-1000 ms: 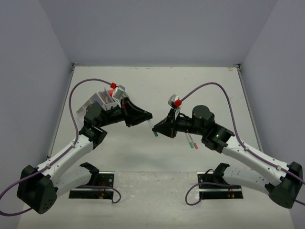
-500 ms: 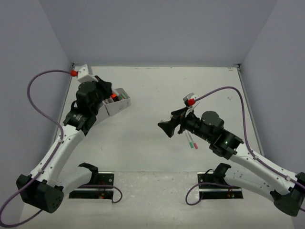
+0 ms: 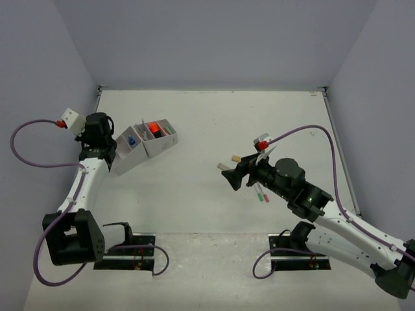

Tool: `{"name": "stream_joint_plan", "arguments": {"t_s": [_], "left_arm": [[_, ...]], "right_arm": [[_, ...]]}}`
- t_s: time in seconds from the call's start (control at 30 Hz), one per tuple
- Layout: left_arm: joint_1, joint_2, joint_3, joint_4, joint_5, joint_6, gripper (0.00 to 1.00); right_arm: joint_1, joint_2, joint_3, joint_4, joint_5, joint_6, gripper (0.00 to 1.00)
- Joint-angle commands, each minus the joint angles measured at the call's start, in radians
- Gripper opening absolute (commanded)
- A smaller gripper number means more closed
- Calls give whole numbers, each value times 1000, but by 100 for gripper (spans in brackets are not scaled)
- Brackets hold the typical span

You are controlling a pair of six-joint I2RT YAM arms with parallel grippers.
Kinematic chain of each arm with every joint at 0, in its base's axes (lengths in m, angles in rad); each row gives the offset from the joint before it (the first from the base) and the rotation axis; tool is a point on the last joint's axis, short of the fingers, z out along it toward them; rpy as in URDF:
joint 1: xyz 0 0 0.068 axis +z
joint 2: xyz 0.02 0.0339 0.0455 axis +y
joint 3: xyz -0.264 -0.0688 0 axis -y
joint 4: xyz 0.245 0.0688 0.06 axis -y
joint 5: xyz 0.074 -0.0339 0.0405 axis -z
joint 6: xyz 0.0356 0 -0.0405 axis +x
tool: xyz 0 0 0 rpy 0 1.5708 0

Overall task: Sort the stationery into containers
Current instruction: Place the pen in the storage box, then pick up the pen from the center of the board.

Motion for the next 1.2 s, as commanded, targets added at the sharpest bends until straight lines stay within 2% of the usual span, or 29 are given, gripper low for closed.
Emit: {"name": "stream_joint_plan", "arguments": {"t_s": [0.0, 0.3, 0.33, 0.37, 0.4, 0.43, 0.47, 0.53, 0.67, 0.73, 0.8, 0.83, 0.9, 0.93, 0.97, 1.07, 1.17], "left_arm": [[5, 64, -48, 176, 20, -47, 0], [5, 133, -77, 201, 115, -3, 0], [5, 143, -77, 201, 115, 0, 7], [5, 154, -56, 172, 137, 0, 29], [5, 157, -45, 155, 155, 0, 44], [5, 154, -43, 149, 169, 0, 53], [5, 142, -44, 148, 170, -2, 54], [5, 92, -47, 146, 184, -3, 66], [5, -19, 12, 37, 243, 3, 74], [5, -149, 9, 16, 291, 11, 77], [3, -288, -6, 7, 372, 22, 78], [3, -324, -15, 10, 430, 22, 80], [3, -409, -42, 27, 576, 34, 84], [2, -413, -43, 27, 580, 47, 85], [0, -407, -23, -14, 678, 63, 86], [-1, -407, -21, -47, 843, 123, 88], [-1, -424, -18, -106, 909, 180, 89]], "right_arm": [[1, 27, 6, 31, 8, -5, 99], [-6, 109, 32, 32, 48, 17, 99], [-6, 119, 35, 31, 63, 25, 99], [-12, 134, 42, 7, 93, 43, 99], [-28, 150, 52, -22, 116, 63, 99], [-51, 168, 66, -52, 132, 82, 99], [-54, 182, 76, -55, 135, 91, 99], [-114, 240, 103, -126, 114, 123, 99], [-210, 336, 176, -299, 83, 178, 97], [-223, 379, 208, -383, 158, 197, 90], [-239, 434, 242, -471, 211, 215, 78], [-245, 470, 248, -502, 224, 218, 68], [-258, 518, 267, -529, 226, 232, 58], [-262, 539, 271, -538, 223, 233, 54], [-266, 571, 274, -546, 226, 236, 51], [-272, 647, 279, -560, 218, 235, 45], [-275, 696, 266, -566, 197, 249, 43]]}}
